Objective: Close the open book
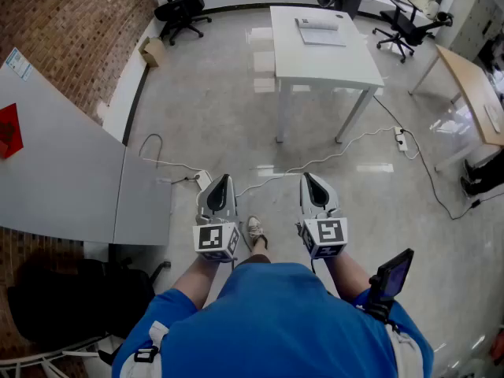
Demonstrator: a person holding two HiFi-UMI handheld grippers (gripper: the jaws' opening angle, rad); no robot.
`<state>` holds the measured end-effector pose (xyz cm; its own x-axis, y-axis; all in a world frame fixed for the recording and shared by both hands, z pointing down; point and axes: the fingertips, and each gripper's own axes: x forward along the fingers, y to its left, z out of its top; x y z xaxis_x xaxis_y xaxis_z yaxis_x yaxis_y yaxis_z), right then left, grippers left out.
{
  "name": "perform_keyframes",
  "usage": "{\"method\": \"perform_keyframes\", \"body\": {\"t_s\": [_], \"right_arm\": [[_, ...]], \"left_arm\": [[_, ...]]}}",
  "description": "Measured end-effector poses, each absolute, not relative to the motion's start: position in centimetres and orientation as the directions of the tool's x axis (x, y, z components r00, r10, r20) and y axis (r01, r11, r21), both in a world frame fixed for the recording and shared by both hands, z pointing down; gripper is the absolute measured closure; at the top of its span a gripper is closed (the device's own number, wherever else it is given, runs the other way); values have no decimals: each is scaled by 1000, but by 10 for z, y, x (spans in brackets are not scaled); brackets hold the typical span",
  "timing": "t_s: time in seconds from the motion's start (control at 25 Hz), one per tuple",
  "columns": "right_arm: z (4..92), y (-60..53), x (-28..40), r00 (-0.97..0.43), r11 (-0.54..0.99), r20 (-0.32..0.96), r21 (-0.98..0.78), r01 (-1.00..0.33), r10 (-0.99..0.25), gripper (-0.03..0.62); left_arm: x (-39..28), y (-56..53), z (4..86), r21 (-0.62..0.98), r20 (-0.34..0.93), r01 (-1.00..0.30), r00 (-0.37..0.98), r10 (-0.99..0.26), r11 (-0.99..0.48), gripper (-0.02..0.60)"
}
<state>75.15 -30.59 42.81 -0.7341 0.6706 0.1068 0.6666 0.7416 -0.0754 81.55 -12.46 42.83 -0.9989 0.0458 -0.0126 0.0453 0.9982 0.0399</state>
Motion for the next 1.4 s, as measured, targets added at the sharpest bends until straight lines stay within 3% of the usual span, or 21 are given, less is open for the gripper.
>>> {"method": "perform_keyframes", "body": {"t_s": [0.6,1.16,1.4], "right_arm": [[406,-181,592,-784,790,107,-29,612,611,595],[408,-101,512,-758,765,119,-14,644,641,595],[410,-61,445,-736,742,102,-39,669,669,594]], "left_arm": [[646,10,407,66,-27,-17,-1000,-15,998,575],[593,96,407,99,-42,60,-997,65,993,575],[538,133,403,64,-27,111,-993,113,992,575]]}}
